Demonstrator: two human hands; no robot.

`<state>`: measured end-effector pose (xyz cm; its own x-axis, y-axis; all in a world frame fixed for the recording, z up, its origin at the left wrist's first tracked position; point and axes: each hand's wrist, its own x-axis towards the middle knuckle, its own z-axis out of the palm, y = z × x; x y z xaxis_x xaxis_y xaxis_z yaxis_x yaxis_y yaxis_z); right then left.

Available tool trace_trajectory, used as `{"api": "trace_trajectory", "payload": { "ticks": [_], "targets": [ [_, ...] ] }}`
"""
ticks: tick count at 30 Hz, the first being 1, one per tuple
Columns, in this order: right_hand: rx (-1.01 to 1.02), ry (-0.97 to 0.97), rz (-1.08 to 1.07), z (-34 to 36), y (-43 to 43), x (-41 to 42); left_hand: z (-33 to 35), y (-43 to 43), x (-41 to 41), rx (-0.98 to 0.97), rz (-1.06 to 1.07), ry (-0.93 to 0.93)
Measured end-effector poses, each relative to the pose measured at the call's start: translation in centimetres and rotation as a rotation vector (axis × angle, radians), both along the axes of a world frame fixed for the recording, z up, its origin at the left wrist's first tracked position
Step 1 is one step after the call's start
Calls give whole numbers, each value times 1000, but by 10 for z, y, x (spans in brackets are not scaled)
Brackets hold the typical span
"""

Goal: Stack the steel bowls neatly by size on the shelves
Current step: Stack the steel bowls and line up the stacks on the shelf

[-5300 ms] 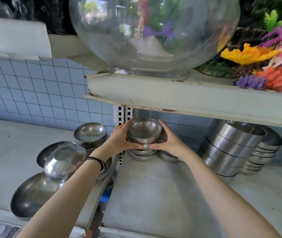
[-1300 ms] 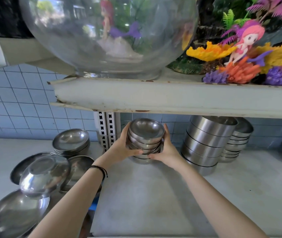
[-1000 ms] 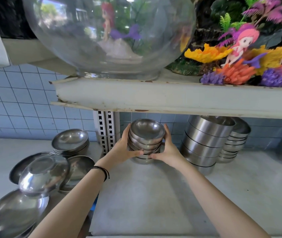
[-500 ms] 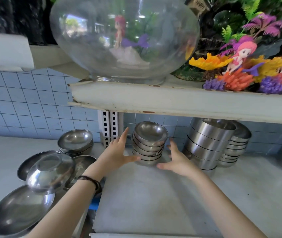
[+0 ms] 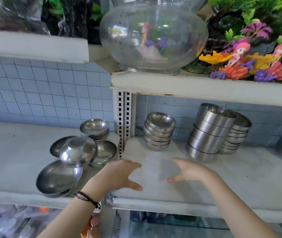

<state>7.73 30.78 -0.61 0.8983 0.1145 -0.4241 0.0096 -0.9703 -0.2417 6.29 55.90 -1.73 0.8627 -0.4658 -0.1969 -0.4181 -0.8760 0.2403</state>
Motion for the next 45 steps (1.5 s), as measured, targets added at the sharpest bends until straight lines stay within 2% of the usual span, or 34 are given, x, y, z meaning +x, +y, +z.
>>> {"api": "trace_trajectory", "payload": {
  "ticks": [9, 17, 24, 30, 36, 45],
  "targets": [
    [-49, -106, 158, 22, 38, -55, 11, 40, -75, 205, 166, -273],
    [-241, -82, 316, 30, 80, -79, 15, 98, -129, 353, 320, -363],
    [-228, -86, 369, 27, 141, -83, 14, 162, -141, 381, 384, -351],
    [5, -167, 326, 15, 204, -83, 0, 227, -122, 373, 402, -341],
    [213, -262, 236, -3, 250, -83, -13, 254, -95, 162, 350, -319],
    [381, -378, 100, 0, 248, -35, -3, 249, -22, -173, 286, -278]
  ]
}}
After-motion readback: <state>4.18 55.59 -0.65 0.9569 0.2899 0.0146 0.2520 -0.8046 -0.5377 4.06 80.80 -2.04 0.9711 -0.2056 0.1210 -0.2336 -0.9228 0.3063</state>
